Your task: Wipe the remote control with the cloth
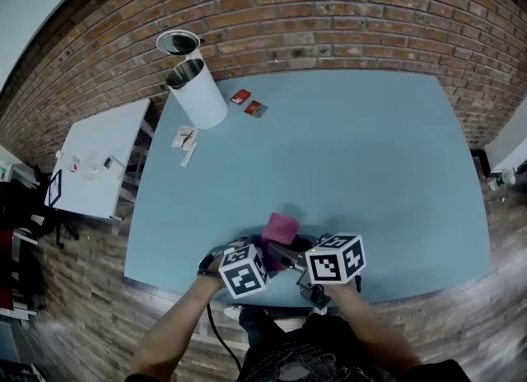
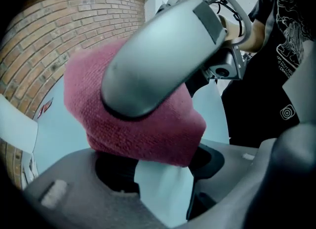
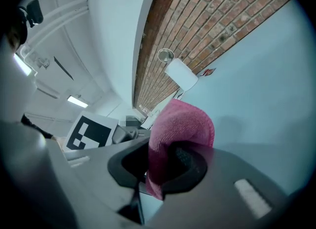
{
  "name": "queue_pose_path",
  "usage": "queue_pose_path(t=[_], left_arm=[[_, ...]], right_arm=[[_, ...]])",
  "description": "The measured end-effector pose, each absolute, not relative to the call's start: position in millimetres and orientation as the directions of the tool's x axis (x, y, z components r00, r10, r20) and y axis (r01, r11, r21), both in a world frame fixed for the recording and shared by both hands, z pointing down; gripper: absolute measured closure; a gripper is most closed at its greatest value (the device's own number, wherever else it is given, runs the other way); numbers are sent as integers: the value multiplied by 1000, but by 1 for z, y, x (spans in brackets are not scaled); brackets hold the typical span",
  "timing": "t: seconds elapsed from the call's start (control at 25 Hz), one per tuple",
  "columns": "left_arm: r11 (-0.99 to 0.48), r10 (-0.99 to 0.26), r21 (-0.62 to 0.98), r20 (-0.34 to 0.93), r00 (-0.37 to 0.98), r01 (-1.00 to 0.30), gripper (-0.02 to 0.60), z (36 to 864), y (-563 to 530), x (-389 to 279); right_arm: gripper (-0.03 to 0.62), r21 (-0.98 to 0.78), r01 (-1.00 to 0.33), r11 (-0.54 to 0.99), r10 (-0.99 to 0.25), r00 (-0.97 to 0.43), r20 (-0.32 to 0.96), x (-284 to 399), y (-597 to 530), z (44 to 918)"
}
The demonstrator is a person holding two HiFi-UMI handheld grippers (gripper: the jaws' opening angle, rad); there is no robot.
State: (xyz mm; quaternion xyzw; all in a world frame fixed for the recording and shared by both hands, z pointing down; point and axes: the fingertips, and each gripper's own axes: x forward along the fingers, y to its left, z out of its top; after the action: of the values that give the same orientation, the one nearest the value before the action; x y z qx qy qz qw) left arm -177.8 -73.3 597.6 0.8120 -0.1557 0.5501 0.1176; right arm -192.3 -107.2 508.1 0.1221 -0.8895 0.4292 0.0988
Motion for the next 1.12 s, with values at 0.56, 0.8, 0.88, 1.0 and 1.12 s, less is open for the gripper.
queue_pose_path(t=[0.56,0.8,0.88,1.0,1.12], left_arm=[[-941,-6,100,950,311,-323,348,604,-68,-176],[-940,1,101,955,296,-324,348,605,-71,-176],[-940,9,109,956,293,-325,348,605,-70,-176],[-937,22,121,957,291,-327,350,605,-69,-176],[-936,27,123,959,282,-329,350,605,-70,-177]], right_arm=[[534,-753,-336,566,-138,-939,315,-176,-114,516],[534,-766,-342,544,-152,-938,311,-160,-118,519],[534,-770,-344,537,-160,-938,308,-155,-121,520],[534,-774,-350,527,-174,-936,305,-146,-124,520],[534,-777,-355,520,-187,-935,302,-137,-127,521]])
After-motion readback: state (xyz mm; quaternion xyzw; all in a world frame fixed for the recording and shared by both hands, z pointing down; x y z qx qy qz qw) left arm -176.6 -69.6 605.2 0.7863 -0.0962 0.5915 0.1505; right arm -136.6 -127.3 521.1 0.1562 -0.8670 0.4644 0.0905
